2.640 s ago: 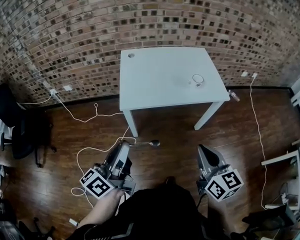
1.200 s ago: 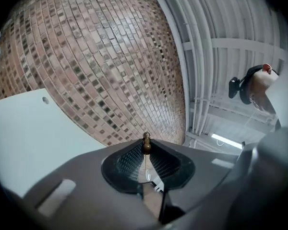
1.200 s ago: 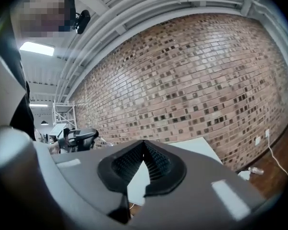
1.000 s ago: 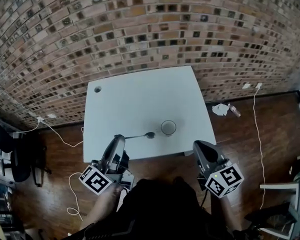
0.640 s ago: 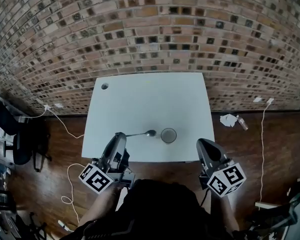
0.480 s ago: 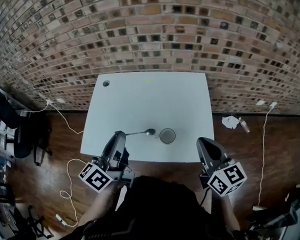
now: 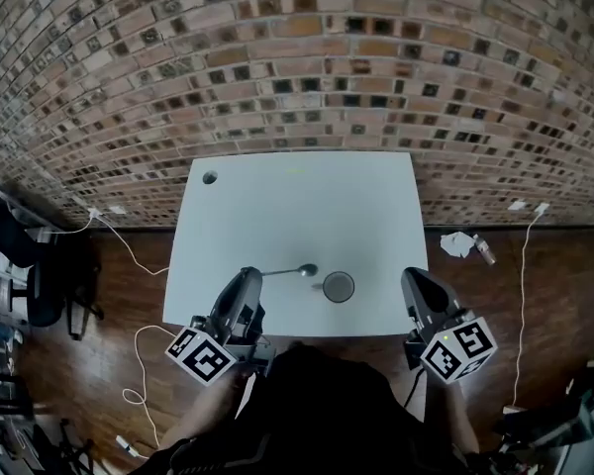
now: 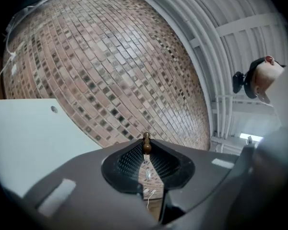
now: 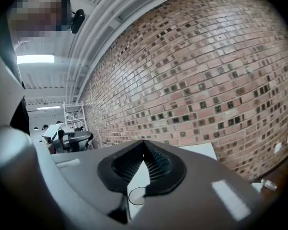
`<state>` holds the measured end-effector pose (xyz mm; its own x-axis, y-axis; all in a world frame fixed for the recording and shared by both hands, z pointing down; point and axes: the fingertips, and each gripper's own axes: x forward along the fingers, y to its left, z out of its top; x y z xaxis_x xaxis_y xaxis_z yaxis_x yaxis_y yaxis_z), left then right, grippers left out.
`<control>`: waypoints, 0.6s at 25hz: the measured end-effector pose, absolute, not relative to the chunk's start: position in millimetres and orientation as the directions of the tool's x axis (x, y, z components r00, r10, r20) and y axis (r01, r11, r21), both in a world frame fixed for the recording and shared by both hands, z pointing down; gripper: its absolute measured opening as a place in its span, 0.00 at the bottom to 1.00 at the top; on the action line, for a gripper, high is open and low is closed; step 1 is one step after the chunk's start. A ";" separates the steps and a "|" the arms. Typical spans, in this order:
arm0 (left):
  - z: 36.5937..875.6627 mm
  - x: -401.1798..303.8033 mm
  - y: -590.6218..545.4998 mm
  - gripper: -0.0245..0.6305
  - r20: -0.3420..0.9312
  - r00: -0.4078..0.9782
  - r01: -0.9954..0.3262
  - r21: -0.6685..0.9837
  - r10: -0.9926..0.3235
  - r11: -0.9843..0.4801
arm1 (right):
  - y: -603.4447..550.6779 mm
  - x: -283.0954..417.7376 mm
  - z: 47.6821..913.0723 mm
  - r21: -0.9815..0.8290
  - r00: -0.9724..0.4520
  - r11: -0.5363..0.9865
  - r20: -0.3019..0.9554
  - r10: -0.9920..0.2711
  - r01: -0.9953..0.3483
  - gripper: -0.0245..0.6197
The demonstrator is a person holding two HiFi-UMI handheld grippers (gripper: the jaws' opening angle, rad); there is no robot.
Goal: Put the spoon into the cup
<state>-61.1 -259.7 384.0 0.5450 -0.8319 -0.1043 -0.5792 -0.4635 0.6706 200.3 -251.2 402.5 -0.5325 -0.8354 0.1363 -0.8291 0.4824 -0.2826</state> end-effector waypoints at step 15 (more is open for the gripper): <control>392.5 -41.4 -305.6 0.09 -0.061 0.498 -0.622 0.670 -0.865 -0.406 | -296.5 217.8 408.9 -0.278 -0.580 0.524 0.186 -0.793 -0.805 0.05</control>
